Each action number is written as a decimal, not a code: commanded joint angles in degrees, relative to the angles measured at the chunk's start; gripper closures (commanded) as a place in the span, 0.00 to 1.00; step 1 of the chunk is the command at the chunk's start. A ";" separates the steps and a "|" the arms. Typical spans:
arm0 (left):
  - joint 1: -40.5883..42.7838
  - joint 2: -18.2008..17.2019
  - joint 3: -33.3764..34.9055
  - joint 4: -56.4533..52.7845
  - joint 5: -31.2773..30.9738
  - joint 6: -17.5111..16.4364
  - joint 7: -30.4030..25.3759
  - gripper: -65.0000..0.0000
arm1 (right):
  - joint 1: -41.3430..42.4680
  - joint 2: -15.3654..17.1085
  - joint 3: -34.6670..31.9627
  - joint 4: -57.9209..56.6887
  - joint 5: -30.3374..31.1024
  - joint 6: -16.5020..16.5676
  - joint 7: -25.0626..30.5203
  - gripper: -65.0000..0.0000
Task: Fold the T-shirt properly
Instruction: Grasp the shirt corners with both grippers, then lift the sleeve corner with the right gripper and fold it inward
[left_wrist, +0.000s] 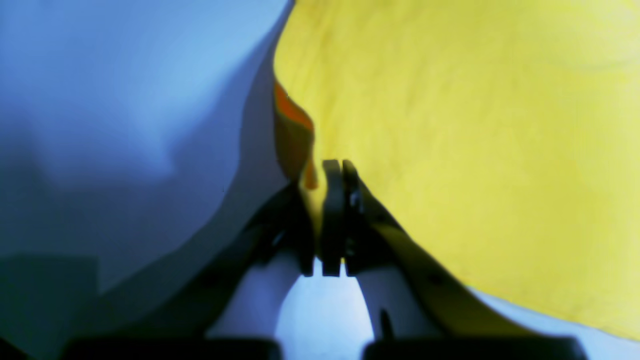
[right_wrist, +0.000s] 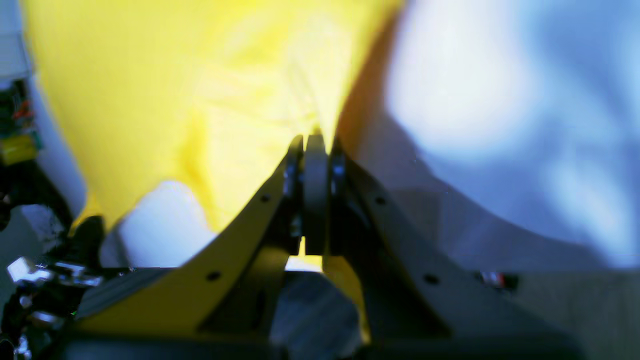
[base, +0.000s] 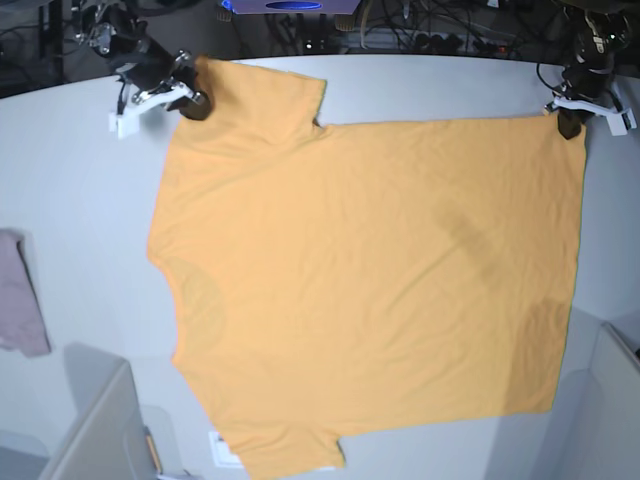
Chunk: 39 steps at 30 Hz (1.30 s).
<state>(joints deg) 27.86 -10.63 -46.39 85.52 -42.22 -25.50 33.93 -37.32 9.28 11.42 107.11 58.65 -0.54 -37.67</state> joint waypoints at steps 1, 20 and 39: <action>0.49 -0.75 -0.33 1.74 -0.82 -0.22 -0.83 1.00 | -0.26 0.35 0.32 1.68 0.73 0.58 0.44 1.00; -7.94 -1.19 0.02 6.48 -0.82 4.62 4.97 1.00 | 9.76 2.37 -0.21 2.56 13.13 0.40 0.35 1.00; -15.42 -2.77 3.62 6.05 2.00 8.66 4.97 1.00 | 26.02 1.14 -0.12 -7.11 13.13 0.32 -7.21 1.00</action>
<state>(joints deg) 12.45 -12.53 -42.39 90.65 -39.57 -16.49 40.12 -12.08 9.91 11.18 99.07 70.39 -0.93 -45.65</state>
